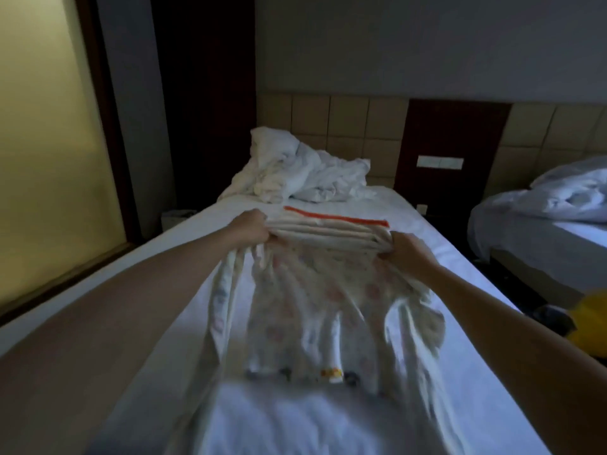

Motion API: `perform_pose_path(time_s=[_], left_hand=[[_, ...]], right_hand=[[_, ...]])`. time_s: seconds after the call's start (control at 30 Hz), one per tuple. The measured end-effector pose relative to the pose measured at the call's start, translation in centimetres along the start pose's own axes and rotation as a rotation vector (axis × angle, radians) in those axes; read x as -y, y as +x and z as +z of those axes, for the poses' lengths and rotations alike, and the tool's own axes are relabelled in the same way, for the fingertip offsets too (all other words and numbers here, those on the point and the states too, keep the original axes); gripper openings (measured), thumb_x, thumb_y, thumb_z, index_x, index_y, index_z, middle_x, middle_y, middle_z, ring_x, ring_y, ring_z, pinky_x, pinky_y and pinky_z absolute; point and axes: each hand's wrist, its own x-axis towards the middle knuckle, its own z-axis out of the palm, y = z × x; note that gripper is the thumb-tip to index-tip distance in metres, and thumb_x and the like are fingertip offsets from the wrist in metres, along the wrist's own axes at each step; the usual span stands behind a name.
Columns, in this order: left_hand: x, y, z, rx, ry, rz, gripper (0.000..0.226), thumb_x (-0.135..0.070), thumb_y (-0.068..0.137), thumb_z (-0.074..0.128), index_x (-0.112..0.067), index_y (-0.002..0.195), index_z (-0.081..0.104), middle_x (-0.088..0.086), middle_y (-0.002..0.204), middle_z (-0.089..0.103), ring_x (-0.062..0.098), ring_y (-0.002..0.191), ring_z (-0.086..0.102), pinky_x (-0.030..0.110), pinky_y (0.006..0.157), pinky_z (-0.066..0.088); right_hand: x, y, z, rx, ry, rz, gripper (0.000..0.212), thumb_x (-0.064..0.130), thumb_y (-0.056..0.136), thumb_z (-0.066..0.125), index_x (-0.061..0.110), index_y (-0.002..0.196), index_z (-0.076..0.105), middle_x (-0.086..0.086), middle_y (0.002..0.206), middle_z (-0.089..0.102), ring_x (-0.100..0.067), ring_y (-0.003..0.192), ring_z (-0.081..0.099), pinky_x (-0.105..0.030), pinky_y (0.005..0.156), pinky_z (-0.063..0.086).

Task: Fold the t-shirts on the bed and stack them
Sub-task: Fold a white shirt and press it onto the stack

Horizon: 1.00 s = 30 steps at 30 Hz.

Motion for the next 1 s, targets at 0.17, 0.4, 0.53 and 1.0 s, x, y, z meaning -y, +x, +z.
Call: perform_pose_path(time_s=[0.17, 0.4, 0.53, 1.0], left_hand=[[-3.2, 7.1, -4.8, -0.586, 0.032, 0.121, 0.021, -0.03, 0.08, 0.059, -0.022, 0.099, 0.062, 0.006, 0.094, 0.063, 0.027, 0.086, 0.061, 0.043, 0.074, 0.055], [2.7, 3.5, 5.4, -0.167, 0.231, 0.18, 0.025, -0.031, 0.08, 0.069, -0.013, 0.093, 0.056, 0.011, 0.099, 0.063, 0.03, 0.094, 0.062, 0.032, 0.07, 0.046], [8.6, -3.3, 15.6, 0.148, 0.128, 0.215, 0.076, -0.07, 0.068, 0.042, -0.024, 0.126, 0.056, 0.0, 0.127, 0.06, 0.019, 0.115, 0.056, 0.025, 0.09, 0.04], [8.2, -6.4, 16.7, 0.1, 0.039, 0.211, 0.04, -0.036, 0.086, 0.063, -0.021, 0.121, 0.051, 0.0, 0.092, 0.066, 0.021, 0.092, 0.063, 0.029, 0.082, 0.043]], right_hand=[[1.2, 8.6, -4.4, -0.407, 0.035, -0.026, 0.037, 0.024, 0.088, 0.059, 0.006, 0.12, 0.053, -0.018, 0.111, 0.062, -0.036, 0.099, 0.059, -0.037, 0.075, 0.043], [-1.9, 3.8, 3.6, 0.024, -0.125, 0.036, 0.039, 0.027, 0.089, 0.057, 0.006, 0.12, 0.05, -0.015, 0.118, 0.055, -0.031, 0.115, 0.051, -0.037, 0.093, 0.037], [-5.3, -5.4, 13.5, 0.395, 0.05, 0.013, 0.077, 0.064, 0.076, 0.033, 0.023, 0.139, 0.043, -0.004, 0.134, 0.048, -0.024, 0.138, 0.031, -0.036, 0.112, 0.021], [-7.1, -11.3, 12.9, 0.021, 0.2, -0.163, 0.033, -0.003, 0.081, 0.063, 0.009, 0.111, 0.069, -0.012, 0.11, 0.068, -0.027, 0.103, 0.064, -0.024, 0.088, 0.042]])
